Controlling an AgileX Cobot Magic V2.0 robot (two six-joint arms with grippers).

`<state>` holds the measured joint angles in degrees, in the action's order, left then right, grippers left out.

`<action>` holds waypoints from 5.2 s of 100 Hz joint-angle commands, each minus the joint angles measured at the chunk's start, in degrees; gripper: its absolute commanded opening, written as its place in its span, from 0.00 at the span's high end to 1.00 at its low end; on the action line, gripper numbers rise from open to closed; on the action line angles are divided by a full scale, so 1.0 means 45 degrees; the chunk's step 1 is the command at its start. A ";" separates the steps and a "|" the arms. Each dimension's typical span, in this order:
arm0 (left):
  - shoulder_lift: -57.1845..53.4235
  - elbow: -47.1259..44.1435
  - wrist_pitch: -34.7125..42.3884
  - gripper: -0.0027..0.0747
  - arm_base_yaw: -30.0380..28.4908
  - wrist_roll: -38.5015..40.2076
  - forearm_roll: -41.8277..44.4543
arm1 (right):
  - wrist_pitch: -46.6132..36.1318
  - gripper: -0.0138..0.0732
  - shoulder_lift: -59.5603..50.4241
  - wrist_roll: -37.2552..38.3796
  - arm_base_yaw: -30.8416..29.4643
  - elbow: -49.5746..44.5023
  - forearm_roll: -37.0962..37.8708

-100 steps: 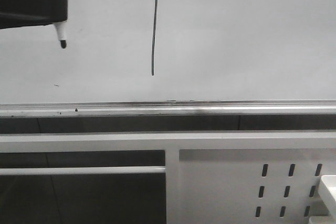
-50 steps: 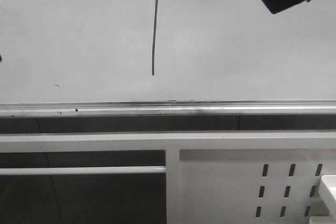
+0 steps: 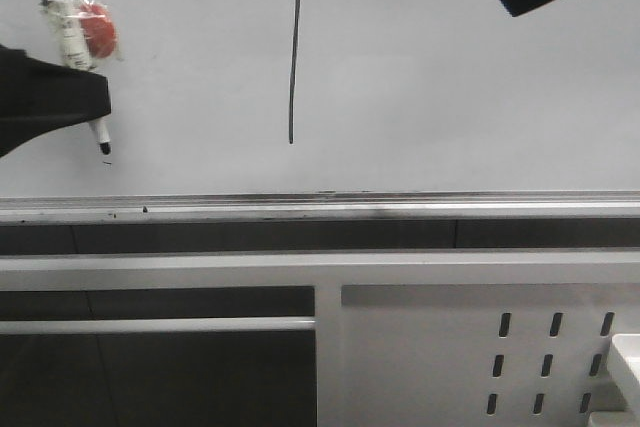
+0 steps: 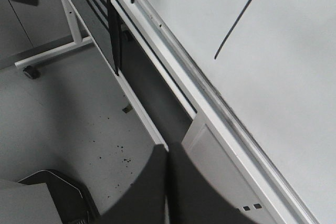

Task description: Write number 1 on whiteboard

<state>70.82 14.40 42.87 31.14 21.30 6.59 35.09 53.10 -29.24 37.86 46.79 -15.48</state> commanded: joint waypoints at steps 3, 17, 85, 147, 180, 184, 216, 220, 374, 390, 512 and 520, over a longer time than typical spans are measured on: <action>0.0082 0.0825 0.0573 0.99 0.0073 0.0390 -0.0099 | -0.0909 0.91 -0.0141 0.0049 -0.0078 0.0318 -0.0086; 0.0157 0.0933 0.0044 0.99 0.0073 0.0453 0.0130 | -0.1049 0.91 -0.0141 0.0049 -0.0078 0.0318 -0.0086; 0.0615 0.1227 -0.1470 0.99 0.0049 -0.0331 0.0109 | -0.1111 0.91 -0.0141 0.0049 -0.0078 0.0318 -0.0086; 0.1103 0.1768 -0.1266 0.99 0.0049 -0.0663 -0.0159 | -0.1063 0.91 -0.0141 0.0049 -0.0078 0.0318 -0.0086; 0.1103 0.1768 -0.1060 0.99 0.0049 -0.0663 -0.0159 | -0.1063 0.91 -0.0141 0.0049 -0.0078 0.0318 -0.0086; 0.1103 0.1768 -0.0969 0.99 0.0049 -0.0663 -0.0159 | -0.1063 0.91 -0.0141 0.0049 -0.0078 0.0318 -0.0086; 0.1103 0.1768 -0.0642 0.99 0.0049 -0.0663 -0.0245 | -0.1063 0.91 -0.0141 0.0049 -0.0078 0.0318 -0.0086; 0.1103 0.1768 -0.0642 0.99 0.0049 -0.0663 -0.0274 | -0.1063 0.91 -0.0141 0.0049 -0.0078 0.0318 -0.0086; -0.0678 0.1565 -0.1680 0.99 0.3089 -1.0787 -1.2456 | -0.1098 0.91 -0.0141 0.0026 -0.0078 0.0318 -0.0086; -0.0448 0.1736 -0.1685 0.99 0.3089 -1.1317 -1.2978 | -0.1098 0.91 -0.0141 0.0026 -0.0078 0.0318 -0.0086; 0.0448 0.2431 -0.2126 0.60 0.3089 -1.1315 -1.1786 | -0.1053 0.91 -0.0141 -0.0005 -0.0078 0.0318 -0.0086; 0.0223 0.2431 -0.2468 0.60 0.3089 -1.1315 -1.1786 | -0.0994 0.91 -0.0141 -0.0005 -0.0078 0.0318 -0.0086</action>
<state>74.17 23.67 30.00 44.67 -29.59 -47.61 33.87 53.10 -29.14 37.86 46.79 -15.48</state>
